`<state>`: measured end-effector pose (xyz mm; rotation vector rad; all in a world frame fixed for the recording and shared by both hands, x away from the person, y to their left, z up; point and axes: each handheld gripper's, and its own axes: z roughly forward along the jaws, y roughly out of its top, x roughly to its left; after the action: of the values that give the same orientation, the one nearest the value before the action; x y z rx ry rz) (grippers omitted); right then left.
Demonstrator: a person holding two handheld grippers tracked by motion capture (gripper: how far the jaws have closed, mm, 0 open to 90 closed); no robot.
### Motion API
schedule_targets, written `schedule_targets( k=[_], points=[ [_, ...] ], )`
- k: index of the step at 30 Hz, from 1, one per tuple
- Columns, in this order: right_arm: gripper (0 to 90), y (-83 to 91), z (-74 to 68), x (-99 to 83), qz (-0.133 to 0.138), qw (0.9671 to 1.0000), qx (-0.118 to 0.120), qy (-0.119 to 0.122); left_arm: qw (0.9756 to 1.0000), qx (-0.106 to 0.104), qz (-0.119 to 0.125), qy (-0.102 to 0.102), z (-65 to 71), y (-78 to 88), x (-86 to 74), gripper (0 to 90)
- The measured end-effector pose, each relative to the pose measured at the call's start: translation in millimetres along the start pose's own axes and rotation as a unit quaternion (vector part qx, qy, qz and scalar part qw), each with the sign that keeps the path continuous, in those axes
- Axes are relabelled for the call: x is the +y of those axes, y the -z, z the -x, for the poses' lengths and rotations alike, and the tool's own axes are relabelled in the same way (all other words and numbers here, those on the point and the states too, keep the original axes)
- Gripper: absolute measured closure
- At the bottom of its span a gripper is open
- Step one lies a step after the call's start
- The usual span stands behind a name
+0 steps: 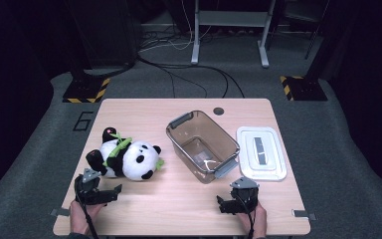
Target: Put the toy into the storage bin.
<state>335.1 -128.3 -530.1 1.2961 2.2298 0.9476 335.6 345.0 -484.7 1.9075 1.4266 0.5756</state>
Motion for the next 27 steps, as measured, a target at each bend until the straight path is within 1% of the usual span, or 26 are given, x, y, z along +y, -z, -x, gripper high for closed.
schedule_targets(
  k=[1,2,3,4,6,7,8,9,10,11,12,13,14,17,20,21,22,23,24,25,26,27],
  points=[
    [1.8,0.0,0.2,0.1,0.001,1.0000,0.000,0.000,1.0000,0.003,0.008,-0.004,1.3,2.5,4.7,4.6],
    [1.8,0.0,0.2,0.1,0.001,1.0000,0.000,0.000,1.0000,0.003,0.008,-0.004,1.3,2.5,4.7,4.5],
    [2.8,0.5,1.2,-0.2,0.000,1.0000,-0.003,0.002,0.9999,0.001,0.014,-0.005,2.5,4.7,9.5,4.3],
    [3.2,0.6,1.1,-0.2,0.001,1.0000,-0.002,-0.001,0.9997,0.004,0.020,-0.013,4.9,10.1,20.1,4.1],
    [4.1,0.8,2.0,-0.3,0.003,1.0000,-0.004,0.001,0.9994,0.009,0.024,-0.024,7.3,14.1,31.4,3.0],
    [4.3,0.9,1.9,-0.3,0.004,1.0000,-0.005,-0.001,0.9991,0.012,0.031,-0.026,8.2,16.0,37.0,2.3],
    [4.5,0.9,2.2,-0.3,0.004,1.0000,-0.004,-0.001,0.9991,0.010,0.032,-0.027,8.1,18.0,43.1,1.7],
    [4.7,1.0,2.2,-0.3,0.004,1.0000,-0.003,-0.003,0.9988,0.015,0.037,-0.027,8.5,18.7,49.0,0.4],
    [5.1,1.0,2.3,-0.3,0.004,1.0000,-0.003,-0.002,0.9988,0.015,0.037,-0.027,8.5,18.7,49.0,0.0],
    [5.5,1.1,2.4,-0.4,0.005,1.0000,-0.003,-0.003,0.9983,0.019,0.047,-0.029,8.2,21.0,60.7,0.0],
    [5.7,1.4,2.1,-0.4,0.005,1.0000,-0.003,-0.006,0.9982,0.019,0.049,-0.029,7.9,20.7,66.3,0.0],
    [5.7,1.4,2.1,-0.4,0.005,1.0000,-0.003,-0.006,0.9982,0.019,0.049,-0.029,7.9,20.7,66.3,0.0],
    [5.8,1.4,2.2,-0.4,0.006,1.0000,-0.003,-0.005,0.9978,0.020,0.054,-0.034,7.5,19.6,76.5,0.0],
    [6.2,1.5,2.3,-0.5,0.006,1.0000,-0.003,-0.005,0.9979,0.021,0.051,-0.034,6.1,12.4,89.5,0.0],
    [6.6,1.4,2.0,-0.5,0.006,1.0000,-0.002,-0.005,0.9986,0.023,0.039,-0.029,3.6,-0.1,100.2,0.0],
    [6.8,1.5,2.2,-0.5,0.007,1.0000,-0.002,-0.005,0.9989,0.021,0.029,-0.030,2.7,-4.1,103.7,0.0],
    [6.8,1.5,2.2,-0.5,0.007,1.0000,-0.002,-0.005,0.9989,0.021,0.029,-0.030,2.7,-4.1,103.7,0.0],
    [7.7,1.6,2.4,-0.6,0.008,1.0000,-0.002,-0.004,0.9992,0.017,0.017,-0.032,1.8,-13.5,110.1,0.0],
    [7.7,1.6,2.4,-0.6,0.008,1.0000,-0.002,-0.004,0.9992,0.017,0.017,-0.032,1.8,-13.5,110.1,0.0],
    [9.0,1.9,2.0,-0.7,0.010,0.9999,-0.005,-0.005,0.9992,0.018,0.007,-0.034,1.5,-22.2,116.3,0.0],
    [9.1,1.8,1.9,-0.7,0.010,0.9999,-0.006,-0.004,0.9992,0.018,0.007,-0.034,1.5,-22.2,116.3,0.0],
    [9.1,1.9,1.9,-0.7,0.010,0.9999,-0.005,-0.004,0.9992,0.015,-0.003,-0.036,1.0,-29.2,121.6,0.9]
  ],
)
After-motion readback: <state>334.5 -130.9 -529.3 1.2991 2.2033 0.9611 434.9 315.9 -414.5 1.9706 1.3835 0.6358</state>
